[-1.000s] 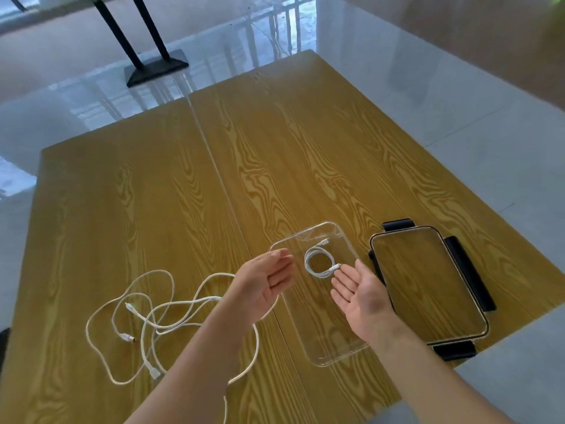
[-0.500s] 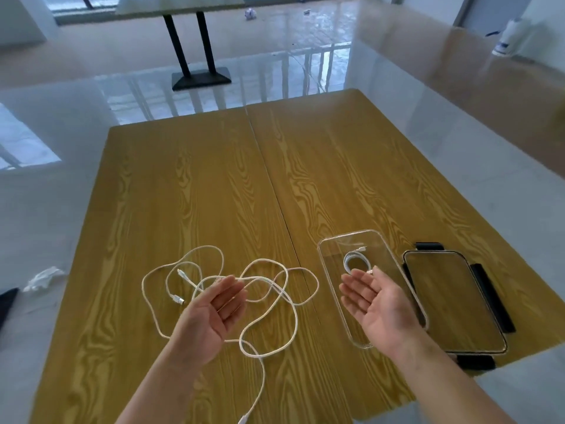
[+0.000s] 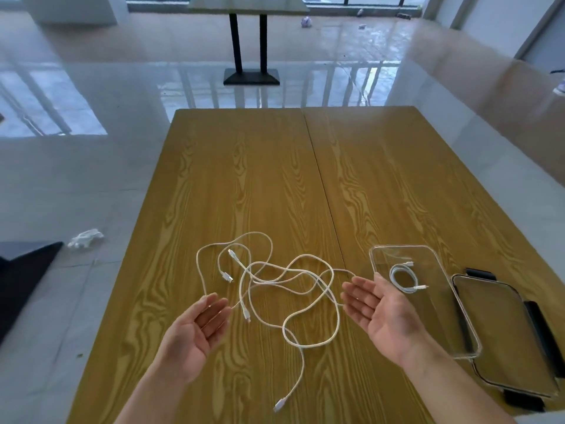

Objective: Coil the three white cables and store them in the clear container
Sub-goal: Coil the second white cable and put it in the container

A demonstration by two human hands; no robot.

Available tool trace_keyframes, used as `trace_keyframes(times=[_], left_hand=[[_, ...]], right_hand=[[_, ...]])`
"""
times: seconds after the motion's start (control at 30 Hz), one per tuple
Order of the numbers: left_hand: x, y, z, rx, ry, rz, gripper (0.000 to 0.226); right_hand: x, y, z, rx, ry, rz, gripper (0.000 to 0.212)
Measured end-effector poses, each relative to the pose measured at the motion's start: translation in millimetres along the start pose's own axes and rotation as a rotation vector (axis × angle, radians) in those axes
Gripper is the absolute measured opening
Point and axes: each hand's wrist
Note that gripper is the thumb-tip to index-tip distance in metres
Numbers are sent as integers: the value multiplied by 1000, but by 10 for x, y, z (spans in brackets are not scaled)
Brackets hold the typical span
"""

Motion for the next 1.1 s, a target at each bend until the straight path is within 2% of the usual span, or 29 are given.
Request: trace_keyframes(times=[0.47,0.6,0.8,1.0,1.1], left_hand=[[-146,476,138,-8,111,109,18],[-155,664,90,10,270,150,15],[-125,871,-26,96,608,178,8],[70,1106,-109,235,974,165,6],[144,1234,-125,273,1065,187,10]], right_hand=[[554,390,74,32,-337,-57,38],[618,495,175,44,-461,-71,35],[502,755,245,10,-759,71,18],[291,964,235,12,-959,144,22],[321,1065,242,-40,-1111,147,29]])
Point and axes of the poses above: each hand's wrist, its own y-axis towards the middle knuckle, its own x-axis out of the palm, z = x × y, and after that the axes turned 14 degrees about -y, right-handed
